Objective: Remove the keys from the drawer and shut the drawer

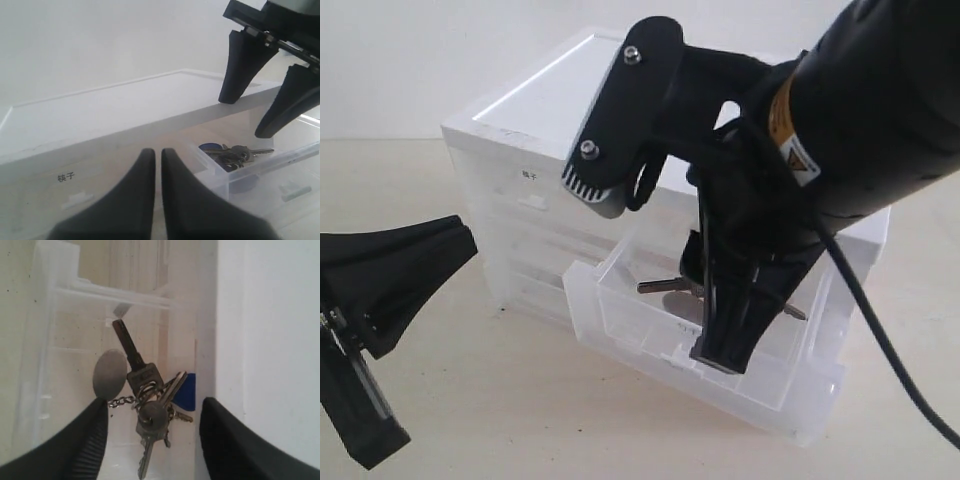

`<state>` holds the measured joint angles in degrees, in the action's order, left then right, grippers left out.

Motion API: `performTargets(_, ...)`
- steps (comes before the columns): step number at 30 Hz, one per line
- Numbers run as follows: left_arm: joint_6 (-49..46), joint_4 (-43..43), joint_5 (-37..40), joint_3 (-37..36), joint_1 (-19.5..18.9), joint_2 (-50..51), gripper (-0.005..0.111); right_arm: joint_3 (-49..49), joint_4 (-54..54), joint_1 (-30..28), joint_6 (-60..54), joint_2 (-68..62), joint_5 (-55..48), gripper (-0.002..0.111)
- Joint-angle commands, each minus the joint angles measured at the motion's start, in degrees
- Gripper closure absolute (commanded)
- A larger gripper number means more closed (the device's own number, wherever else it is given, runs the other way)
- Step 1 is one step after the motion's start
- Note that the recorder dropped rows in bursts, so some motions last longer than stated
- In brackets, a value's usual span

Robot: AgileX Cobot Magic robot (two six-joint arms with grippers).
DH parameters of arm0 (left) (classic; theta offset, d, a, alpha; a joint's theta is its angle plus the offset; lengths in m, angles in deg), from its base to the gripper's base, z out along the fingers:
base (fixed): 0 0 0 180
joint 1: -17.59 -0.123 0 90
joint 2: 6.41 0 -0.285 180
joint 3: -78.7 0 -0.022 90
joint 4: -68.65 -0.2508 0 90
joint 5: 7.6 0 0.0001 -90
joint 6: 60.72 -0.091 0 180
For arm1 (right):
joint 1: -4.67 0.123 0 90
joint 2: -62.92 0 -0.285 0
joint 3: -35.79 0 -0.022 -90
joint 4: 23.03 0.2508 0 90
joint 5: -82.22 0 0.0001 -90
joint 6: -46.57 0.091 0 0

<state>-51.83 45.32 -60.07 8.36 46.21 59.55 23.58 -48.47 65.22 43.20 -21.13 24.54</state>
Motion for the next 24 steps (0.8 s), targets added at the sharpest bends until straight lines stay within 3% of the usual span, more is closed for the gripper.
performTargets(1,-1.43,1.63,0.75,-0.34,-0.02,-0.42,0.102,0.88,-6.66,-0.06,5.87,-0.28,-3.5,0.058)
performTargets(3,-5.82,9.71,1.13,-0.34,-0.02,-0.42,0.102,1.43,-10.63,-0.06,9.7,1.34,-4.94,0.058)
performTargets(5,-11.58,23.34,-1.26,-0.34,-0.02,-0.42,0.102,1.43,-14.7,-0.06,14.18,4.51,-4.4,0.064)
performTargets(8,-20.44,36.16,-5.01,1.93,-0.02,-0.42,0.102,1.43,-19.82,-0.06,20.42,9.62,-4.81,0.09)
performTargets(10,-24.94,39.84,-1.34,5.92,-0.02,-0.13,0.102,1.43,-23.04,-0.06,22.87,13.21,-6.71,0.108)
performTargets(14,-31.65,40.22,7.17,15.97,-0.27,3.69,0.102,0.81,-31.39,-0.06,31.58,18.89,-12.29,0.108)
performTargets(16,-35.36,40.02,10.89,21.7,-2.14,6.68,0.102,-1.26,-33.82,-0.06,34.15,21.55,-12.29,0.108)
performTargets(19,-37.3,37.93,28.11,33.14,-8.47,11.62,0.102,-6.04,-33.86,-3.11,37.58,25.36,-11.5,0.108)
performTargets(21,-29.79,33.43,39.88,40.48,-12.97,14.81,0.102,-8.85,-33.74,-7.53,38.49,26.49,-10.66,0.108)
performTargets(24,-16.07,23.9,43.23,45.56,-16.62,18.96,0.102,-11.2,-30.35,-17.66,38.92,26.89,-3.41,0.108)
